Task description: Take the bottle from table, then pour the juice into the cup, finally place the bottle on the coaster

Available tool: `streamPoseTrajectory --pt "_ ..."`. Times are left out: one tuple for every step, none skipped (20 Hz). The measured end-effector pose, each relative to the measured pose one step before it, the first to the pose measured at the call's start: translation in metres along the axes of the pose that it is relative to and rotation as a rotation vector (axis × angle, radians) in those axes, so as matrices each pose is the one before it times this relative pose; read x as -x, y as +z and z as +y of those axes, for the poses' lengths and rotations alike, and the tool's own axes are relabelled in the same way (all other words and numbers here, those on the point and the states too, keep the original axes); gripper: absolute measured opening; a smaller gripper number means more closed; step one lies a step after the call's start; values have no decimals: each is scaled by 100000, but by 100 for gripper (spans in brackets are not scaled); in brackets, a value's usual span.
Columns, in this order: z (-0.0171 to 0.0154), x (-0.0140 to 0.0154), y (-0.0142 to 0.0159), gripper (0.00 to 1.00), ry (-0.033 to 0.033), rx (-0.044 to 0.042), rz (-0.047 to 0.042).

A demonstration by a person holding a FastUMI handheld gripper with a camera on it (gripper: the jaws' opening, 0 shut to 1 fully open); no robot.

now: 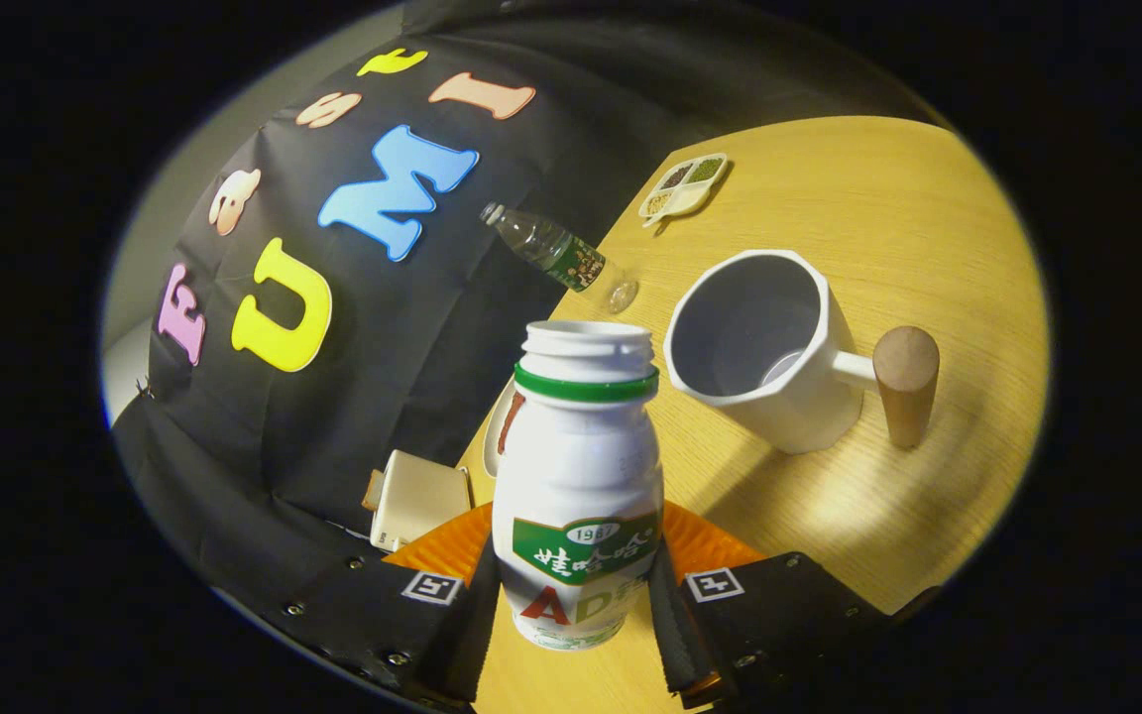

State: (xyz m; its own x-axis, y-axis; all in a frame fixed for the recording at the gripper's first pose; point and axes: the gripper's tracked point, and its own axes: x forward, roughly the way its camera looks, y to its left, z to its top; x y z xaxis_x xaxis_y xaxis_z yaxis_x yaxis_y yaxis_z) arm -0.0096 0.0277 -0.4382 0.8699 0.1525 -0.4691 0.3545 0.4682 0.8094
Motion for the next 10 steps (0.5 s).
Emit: streamPoseTrajectory --pt "451 -98 -24 67 812 -2141 329" --pt "373 -129 90 67 601 -1795 630" --pt "238 -136 -43 67 750 -1790 767" --pt "427 -170 -69 67 927 -2188 743" --pt "330 -24 19 67 1251 -2790 456" --pt "279 -87 -24 67 1043 -3303 443" --pt "342 320 -34 67 881 -2978 196" --pt "145 -3 100 67 91 -2611 -182" --pt "227 -100 141 67 243 -2569 -650" --pt "207 -76 151 67 518 -2666 -473"
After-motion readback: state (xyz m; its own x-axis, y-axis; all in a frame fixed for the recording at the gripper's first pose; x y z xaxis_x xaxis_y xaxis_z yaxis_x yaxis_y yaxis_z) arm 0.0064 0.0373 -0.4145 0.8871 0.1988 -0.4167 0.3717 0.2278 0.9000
